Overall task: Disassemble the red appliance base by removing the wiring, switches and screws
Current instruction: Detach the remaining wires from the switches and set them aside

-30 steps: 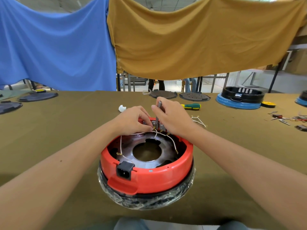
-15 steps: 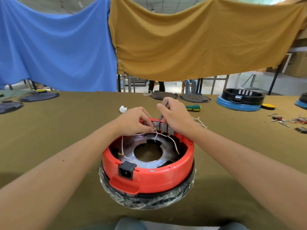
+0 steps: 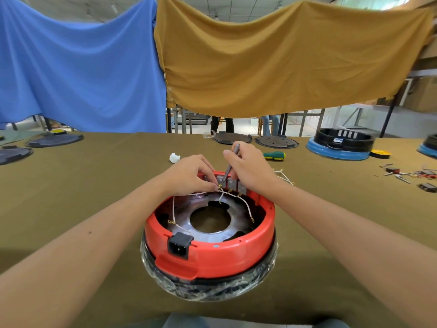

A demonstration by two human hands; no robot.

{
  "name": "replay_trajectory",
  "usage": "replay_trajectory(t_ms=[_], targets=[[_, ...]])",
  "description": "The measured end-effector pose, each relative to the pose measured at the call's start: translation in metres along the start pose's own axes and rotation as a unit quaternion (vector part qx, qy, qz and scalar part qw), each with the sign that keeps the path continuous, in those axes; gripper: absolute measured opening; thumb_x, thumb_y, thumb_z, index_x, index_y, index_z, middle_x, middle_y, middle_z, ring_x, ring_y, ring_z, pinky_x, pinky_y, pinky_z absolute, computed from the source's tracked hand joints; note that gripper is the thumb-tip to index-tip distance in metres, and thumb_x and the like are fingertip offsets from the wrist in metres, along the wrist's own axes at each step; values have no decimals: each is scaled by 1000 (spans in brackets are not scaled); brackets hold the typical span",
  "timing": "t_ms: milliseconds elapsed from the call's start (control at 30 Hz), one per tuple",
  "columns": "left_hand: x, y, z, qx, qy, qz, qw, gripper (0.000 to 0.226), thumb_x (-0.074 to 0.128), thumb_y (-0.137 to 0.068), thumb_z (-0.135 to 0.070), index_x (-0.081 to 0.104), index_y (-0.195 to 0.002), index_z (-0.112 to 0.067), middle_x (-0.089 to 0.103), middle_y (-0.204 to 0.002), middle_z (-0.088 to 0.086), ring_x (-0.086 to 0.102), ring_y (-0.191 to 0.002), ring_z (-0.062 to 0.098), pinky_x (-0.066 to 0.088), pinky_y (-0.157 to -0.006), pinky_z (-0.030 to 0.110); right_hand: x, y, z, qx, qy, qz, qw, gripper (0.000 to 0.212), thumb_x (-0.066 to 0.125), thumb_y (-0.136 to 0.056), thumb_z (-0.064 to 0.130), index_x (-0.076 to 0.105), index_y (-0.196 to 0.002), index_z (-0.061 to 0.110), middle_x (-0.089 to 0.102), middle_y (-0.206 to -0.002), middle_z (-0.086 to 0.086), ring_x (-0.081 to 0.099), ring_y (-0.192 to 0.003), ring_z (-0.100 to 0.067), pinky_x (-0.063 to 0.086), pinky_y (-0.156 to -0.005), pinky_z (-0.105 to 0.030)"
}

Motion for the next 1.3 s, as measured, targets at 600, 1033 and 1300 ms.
replay_trajectory(t_ms=[600,1033,1300], targets=[[0,0,1,-5,8,-2,1000,2,80,-78,-27,79,-79,-28,58,-104,-12,49,-97,-14,39,-89,20,8,8,21,-74,87,22,993,37,46,-102,28,39,-67,18,52,-59,-4,52,-63,-29,44,-64,-42],[0,0,2,-7,7,-2,1000,8,79,-79,-28,76,-74,-35,58,-106,-11,45,-98,-20,32,-80,4,0,6,10,-39,26,2,999,33,47,-102,30,51,-82,3,67,-69,-15,65,-71,-32,52,-76,-51],[1,-1,3,-3,4,3,1000,3,79,-79,-27,79,-79,-30,58,-104,-13,46,-96,-20,32,-78,2,2,-5,-11,34,-36,10,999,26,48,-101,24,50,-79,9,60,-51,2,51,-42,0,40,-57,-26]])
Point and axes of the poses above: each hand's wrist, its own y-axis away from the middle knuckle, its own x-axis out of the palm, z = x × y, the point moved 10 cm from there along -y, towards the middle knuckle
